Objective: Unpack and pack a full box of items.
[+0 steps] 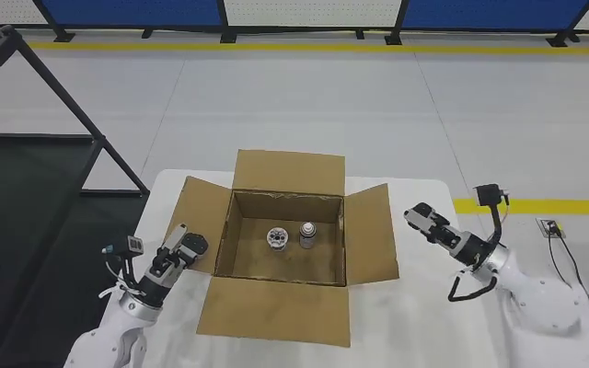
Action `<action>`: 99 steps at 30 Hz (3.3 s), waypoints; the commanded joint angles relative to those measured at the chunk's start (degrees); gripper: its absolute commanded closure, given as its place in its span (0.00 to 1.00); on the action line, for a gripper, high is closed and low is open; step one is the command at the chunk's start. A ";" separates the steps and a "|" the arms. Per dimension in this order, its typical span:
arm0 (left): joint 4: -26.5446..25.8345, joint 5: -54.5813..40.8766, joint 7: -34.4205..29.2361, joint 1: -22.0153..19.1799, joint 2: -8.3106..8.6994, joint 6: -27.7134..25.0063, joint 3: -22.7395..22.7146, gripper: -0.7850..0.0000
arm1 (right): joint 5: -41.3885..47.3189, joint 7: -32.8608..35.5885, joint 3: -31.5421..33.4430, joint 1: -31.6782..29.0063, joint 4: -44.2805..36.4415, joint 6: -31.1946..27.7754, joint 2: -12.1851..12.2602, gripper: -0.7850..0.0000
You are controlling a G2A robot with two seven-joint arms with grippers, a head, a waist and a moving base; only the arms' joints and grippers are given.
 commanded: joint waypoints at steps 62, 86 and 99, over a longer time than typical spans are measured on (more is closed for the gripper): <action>-2.64 1.56 -0.18 -2.45 -0.47 0.83 1.94 0.00 | 9.89 6.83 -34.69 26.05 25.26 -6.27 -0.11 0.00; -0.71 6.48 -1.99 -7.56 -1.07 5.28 9.77 0.00 | 12.00 6.72 -37.97 27.69 28.92 -7.70 -0.20 0.00; 5.63 7.24 -2.60 -11.57 -1.57 6.19 13.27 0.00 | 8.19 7.18 -40.56 26.68 27.49 -11.68 -0.02 0.00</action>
